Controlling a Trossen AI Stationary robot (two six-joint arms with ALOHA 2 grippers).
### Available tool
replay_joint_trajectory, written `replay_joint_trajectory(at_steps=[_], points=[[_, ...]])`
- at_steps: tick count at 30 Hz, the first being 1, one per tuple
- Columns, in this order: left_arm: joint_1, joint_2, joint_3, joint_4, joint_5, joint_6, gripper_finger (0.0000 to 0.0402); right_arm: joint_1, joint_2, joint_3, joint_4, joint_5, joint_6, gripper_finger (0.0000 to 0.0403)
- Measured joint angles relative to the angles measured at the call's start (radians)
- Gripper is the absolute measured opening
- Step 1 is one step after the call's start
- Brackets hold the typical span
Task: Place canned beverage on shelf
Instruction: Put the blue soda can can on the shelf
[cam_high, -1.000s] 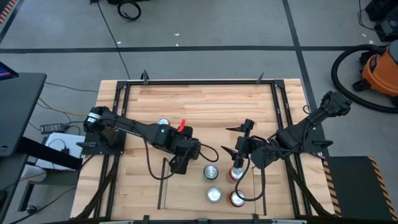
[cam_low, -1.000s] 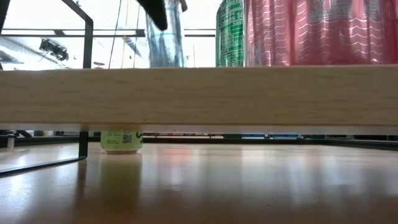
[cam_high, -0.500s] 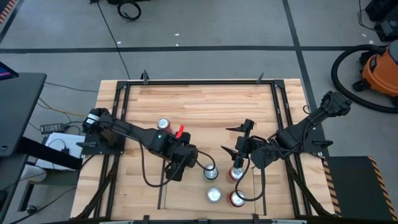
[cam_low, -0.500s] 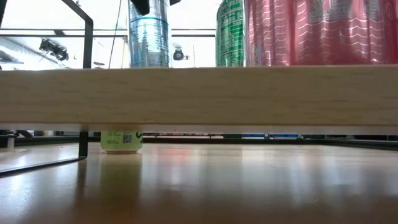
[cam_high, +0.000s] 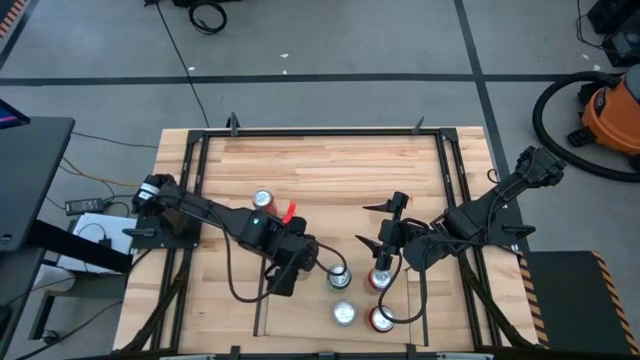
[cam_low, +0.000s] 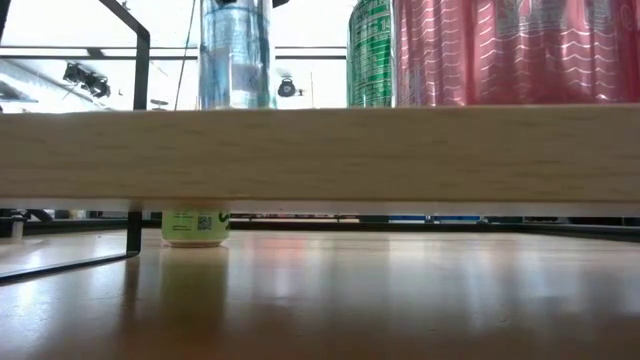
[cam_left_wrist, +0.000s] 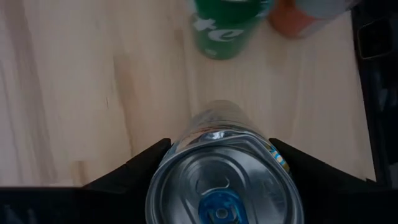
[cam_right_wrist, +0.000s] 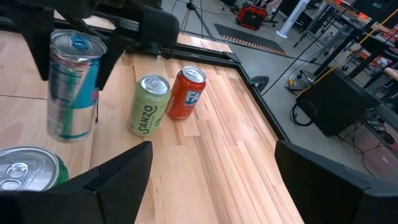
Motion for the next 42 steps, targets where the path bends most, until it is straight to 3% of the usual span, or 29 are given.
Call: replay_joint_trajectory(at_steps=[7, 11, 20, 33, 42], points=[[-0.043, 0.007, 0.000, 0.030, 0.007, 0.045, 0.0254, 0.000, 0.000, 0.000, 0.000, 0.000, -0.002, 0.0349], [-0.082, 0.020, 0.000, 0.132, 0.003, 0.087, 0.0254, 0.000, 0.000, 0.000, 0.000, 0.000, -0.002, 0.0349], [-0.174, 0.071, 0.002, 0.209, -0.013, 0.069, 0.0254, -0.004, -0.001, 0.000, 0.002, 0.000, -0.001, 0.0349], [-0.226, 0.209, 0.205, 0.110, -0.051, 0.093, 0.0254, -0.027, -0.001, 0.001, 0.001, -0.023, 0.002, 0.0349], [-0.237, 0.254, 0.216, 0.079, -0.076, 0.137, 0.0254, -0.027, -0.001, 0.001, 0.002, -0.027, 0.001, 0.0349]])
